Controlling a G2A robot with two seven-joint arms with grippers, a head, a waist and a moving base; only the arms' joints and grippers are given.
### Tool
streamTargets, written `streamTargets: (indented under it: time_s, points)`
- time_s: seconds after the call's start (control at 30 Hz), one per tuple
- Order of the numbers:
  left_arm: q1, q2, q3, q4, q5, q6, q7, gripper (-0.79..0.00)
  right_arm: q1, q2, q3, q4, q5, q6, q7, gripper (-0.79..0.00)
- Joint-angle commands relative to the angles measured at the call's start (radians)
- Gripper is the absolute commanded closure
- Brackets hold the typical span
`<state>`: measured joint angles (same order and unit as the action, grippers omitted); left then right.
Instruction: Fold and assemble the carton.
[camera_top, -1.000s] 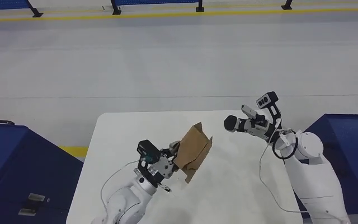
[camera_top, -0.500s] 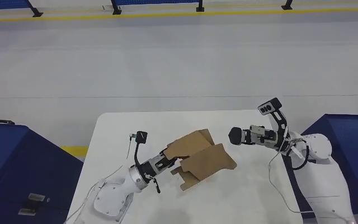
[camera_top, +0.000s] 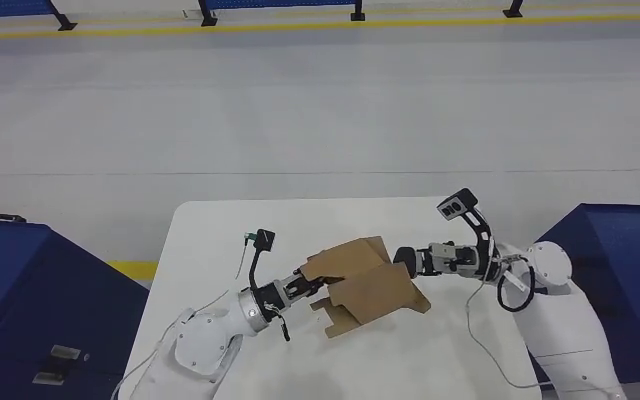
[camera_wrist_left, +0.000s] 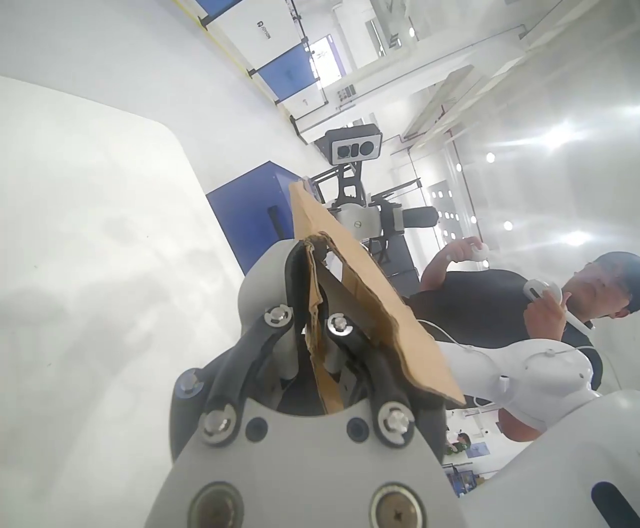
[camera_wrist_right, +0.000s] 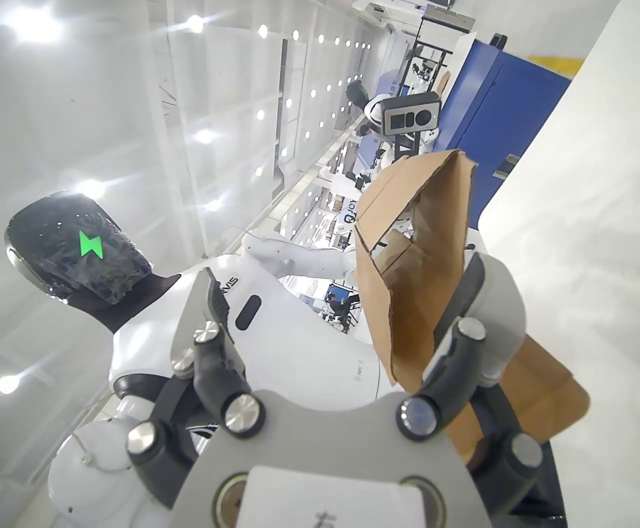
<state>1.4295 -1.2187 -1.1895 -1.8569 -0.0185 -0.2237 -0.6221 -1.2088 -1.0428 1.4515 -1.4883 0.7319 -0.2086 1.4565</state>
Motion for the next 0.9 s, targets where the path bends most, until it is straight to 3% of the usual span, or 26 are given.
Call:
streamTargets:
  time_s: [0.0,0.13,0.53,0.87]
  points:
    - [0.003,0.001,-0.001,0.002,-0.014,0.0,-0.003,0.0,-0.001,0.003,0.013,0.002,0.013,0.004,0.008,-0.785]
    - [0.004,0.003,-0.005,0.009,-0.017,0.006,-0.006,0.0,-0.016,0.01,0.037,-0.005,0.068,0.037,0.079,-0.785]
    - [-0.007,0.004,-0.005,0.012,-0.001,-0.014,0.0,0.0,-0.041,0.021,0.062,-0.011,0.081,0.063,0.032,-0.785]
    - [-0.036,0.005,-0.022,0.049,-0.327,0.157,-0.139,0.0,-0.09,0.026,0.104,-0.08,0.113,-0.032,0.079,-0.785]
